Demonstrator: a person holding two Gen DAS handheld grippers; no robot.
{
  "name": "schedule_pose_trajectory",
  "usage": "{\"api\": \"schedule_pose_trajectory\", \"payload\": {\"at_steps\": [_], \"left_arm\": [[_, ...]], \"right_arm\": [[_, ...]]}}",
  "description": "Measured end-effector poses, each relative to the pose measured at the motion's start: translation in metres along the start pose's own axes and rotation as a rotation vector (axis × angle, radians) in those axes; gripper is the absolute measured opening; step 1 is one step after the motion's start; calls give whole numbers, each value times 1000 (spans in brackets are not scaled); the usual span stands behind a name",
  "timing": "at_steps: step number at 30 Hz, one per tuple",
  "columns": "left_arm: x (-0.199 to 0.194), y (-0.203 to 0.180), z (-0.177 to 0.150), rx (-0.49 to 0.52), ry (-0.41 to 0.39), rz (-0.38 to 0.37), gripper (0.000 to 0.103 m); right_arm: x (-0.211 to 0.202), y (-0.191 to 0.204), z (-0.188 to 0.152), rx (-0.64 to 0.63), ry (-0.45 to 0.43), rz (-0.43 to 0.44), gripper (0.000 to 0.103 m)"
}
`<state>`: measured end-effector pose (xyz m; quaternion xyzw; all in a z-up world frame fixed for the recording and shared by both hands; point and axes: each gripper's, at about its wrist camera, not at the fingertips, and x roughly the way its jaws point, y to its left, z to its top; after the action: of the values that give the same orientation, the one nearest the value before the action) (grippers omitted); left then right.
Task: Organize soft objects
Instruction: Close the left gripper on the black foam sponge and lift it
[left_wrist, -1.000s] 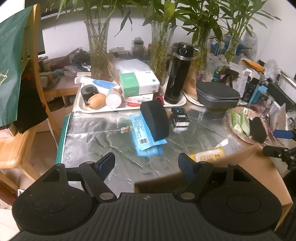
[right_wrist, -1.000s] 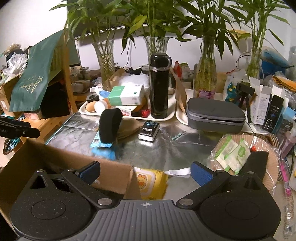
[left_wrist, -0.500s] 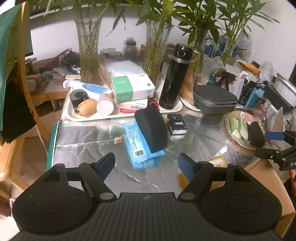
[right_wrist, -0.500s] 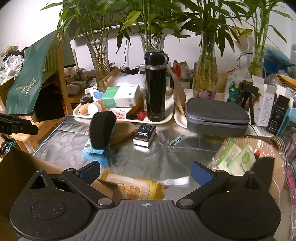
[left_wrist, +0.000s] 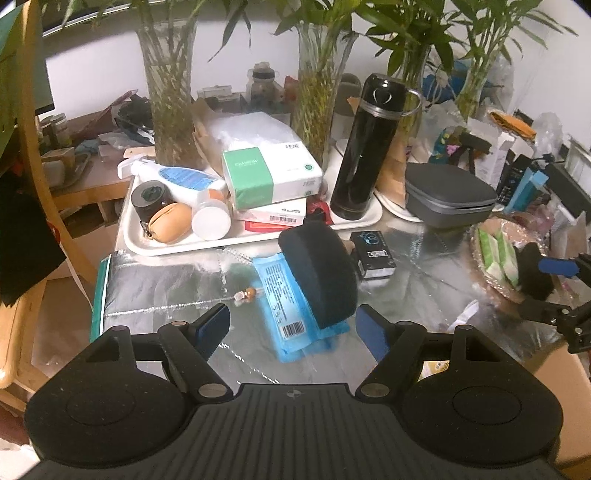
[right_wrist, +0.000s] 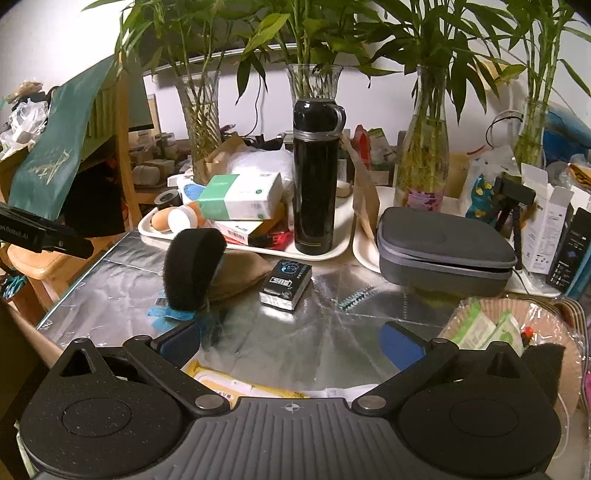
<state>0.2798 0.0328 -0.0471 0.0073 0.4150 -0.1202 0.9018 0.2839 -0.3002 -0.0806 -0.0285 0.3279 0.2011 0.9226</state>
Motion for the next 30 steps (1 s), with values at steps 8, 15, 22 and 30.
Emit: {"api": "schedule_pose_trajectory", "payload": {"at_steps": [8, 15, 22, 30], "left_arm": [[29, -11, 28, 26, 78, 55, 75], [58, -24, 52, -27, 134, 99, 75], [93, -38, 64, -76, 177, 134, 75], [131, -35, 63, -185, 261, 164, 74]], "right_arm": [[8, -7, 4, 32, 11, -31, 103], [8, -15, 3, 82, 16, -43, 103], [9, -19, 2, 120, 26, -52, 103], [9, -23, 2, 146, 29, -68, 103]]}}
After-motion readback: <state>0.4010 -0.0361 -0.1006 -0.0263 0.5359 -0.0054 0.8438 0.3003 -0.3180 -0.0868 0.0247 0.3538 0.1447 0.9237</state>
